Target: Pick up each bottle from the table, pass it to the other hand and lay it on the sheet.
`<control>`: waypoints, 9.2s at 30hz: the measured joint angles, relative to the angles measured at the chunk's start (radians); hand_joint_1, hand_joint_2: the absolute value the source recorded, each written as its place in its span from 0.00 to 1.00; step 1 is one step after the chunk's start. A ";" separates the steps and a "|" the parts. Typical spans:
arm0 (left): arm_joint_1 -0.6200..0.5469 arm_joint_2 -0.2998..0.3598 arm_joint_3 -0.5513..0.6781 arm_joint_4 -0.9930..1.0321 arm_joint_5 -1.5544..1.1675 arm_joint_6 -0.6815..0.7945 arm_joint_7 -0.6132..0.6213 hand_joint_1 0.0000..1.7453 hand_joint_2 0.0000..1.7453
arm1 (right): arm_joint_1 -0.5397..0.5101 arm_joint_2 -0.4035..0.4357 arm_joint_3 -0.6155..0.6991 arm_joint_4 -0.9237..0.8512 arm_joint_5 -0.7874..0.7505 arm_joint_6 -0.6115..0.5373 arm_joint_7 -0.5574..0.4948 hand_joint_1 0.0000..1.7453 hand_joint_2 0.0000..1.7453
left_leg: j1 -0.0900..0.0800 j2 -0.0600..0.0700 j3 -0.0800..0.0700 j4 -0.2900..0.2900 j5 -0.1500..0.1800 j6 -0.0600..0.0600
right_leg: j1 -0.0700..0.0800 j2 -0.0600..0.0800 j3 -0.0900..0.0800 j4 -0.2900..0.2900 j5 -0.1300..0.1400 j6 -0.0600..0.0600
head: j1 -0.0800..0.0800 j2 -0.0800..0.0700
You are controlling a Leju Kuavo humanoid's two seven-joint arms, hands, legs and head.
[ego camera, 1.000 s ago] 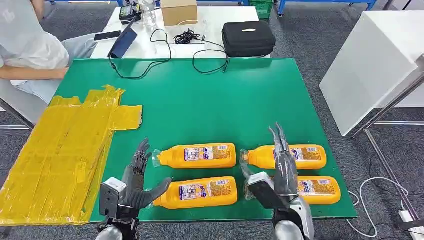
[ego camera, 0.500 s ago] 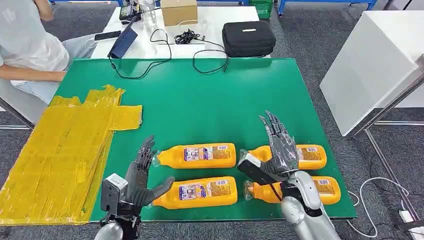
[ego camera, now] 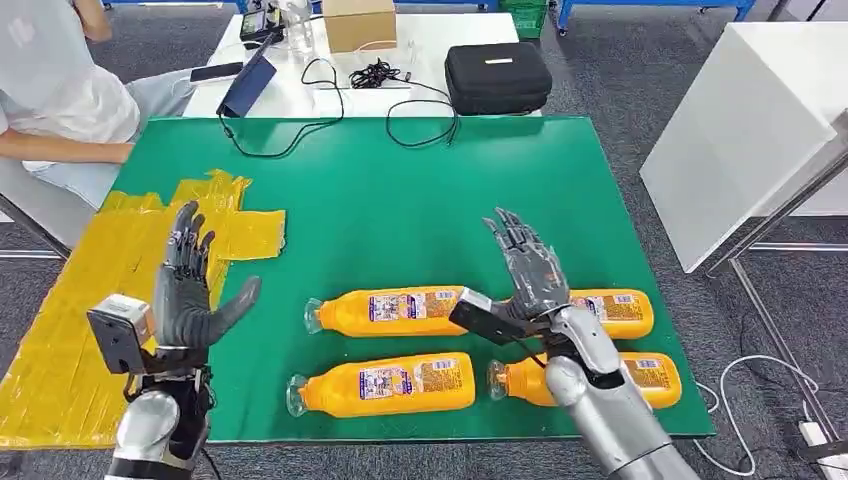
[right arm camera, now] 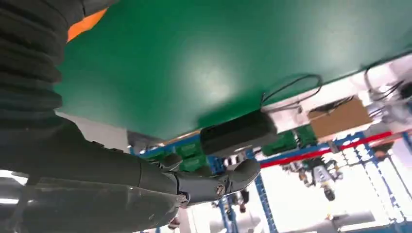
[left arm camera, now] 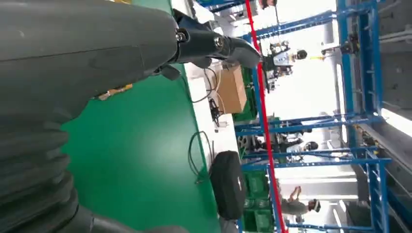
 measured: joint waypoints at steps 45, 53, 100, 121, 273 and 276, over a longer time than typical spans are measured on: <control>-0.091 -0.004 -0.026 0.121 0.042 0.034 0.002 0.00 1.00 | -0.194 0.248 0.210 0.384 -0.256 0.103 -0.002 0.00 1.00 | 0.000 0.000 0.001 0.000 0.001 -0.001 | 0.000 0.000 0.000 0.001 0.000 0.000 | 0.000 0.000; -0.093 -0.005 -0.031 0.134 0.047 0.034 0.002 0.00 1.00 | -0.214 0.253 0.222 0.465 -0.250 0.109 0.019 0.00 1.00 | 0.000 0.000 0.001 0.000 0.001 -0.001 | 0.000 0.000 0.000 0.001 0.000 0.000 | 0.000 0.000; -0.124 -0.029 -0.084 0.146 0.082 0.034 0.016 0.00 1.00 | -0.393 0.269 0.324 0.789 -0.067 0.338 0.222 1.00 1.00 | 0.000 0.000 0.011 0.000 0.001 -0.001 | 0.000 0.000 0.009 0.000 0.000 0.000 | 0.000 0.000; -0.085 -0.029 -0.085 0.121 0.074 0.045 0.003 0.00 1.00 | -0.298 0.264 0.222 0.744 -0.155 -0.094 0.120 1.00 1.00 | 0.000 0.000 0.008 0.000 0.001 -0.001 | 0.000 0.000 0.007 0.000 0.001 -0.001 | 0.000 0.000; -0.310 0.075 -0.220 0.388 -1.177 0.466 0.333 1.00 1.00 | 0.290 0.099 0.060 -0.452 -0.652 0.022 -0.308 0.00 1.00 | 0.000 0.001 0.001 0.000 0.003 -0.002 | 0.001 -0.002 -0.001 0.000 0.003 -0.004 | 0.000 0.000; -0.316 0.076 -0.221 0.405 -1.177 0.466 0.333 1.00 1.00 | 0.292 0.096 0.056 -0.457 -0.652 0.023 -0.309 0.00 1.00 | 0.000 0.000 0.000 0.000 0.003 -0.002 | 0.001 -0.002 -0.001 0.000 0.003 -0.004 | 0.000 0.000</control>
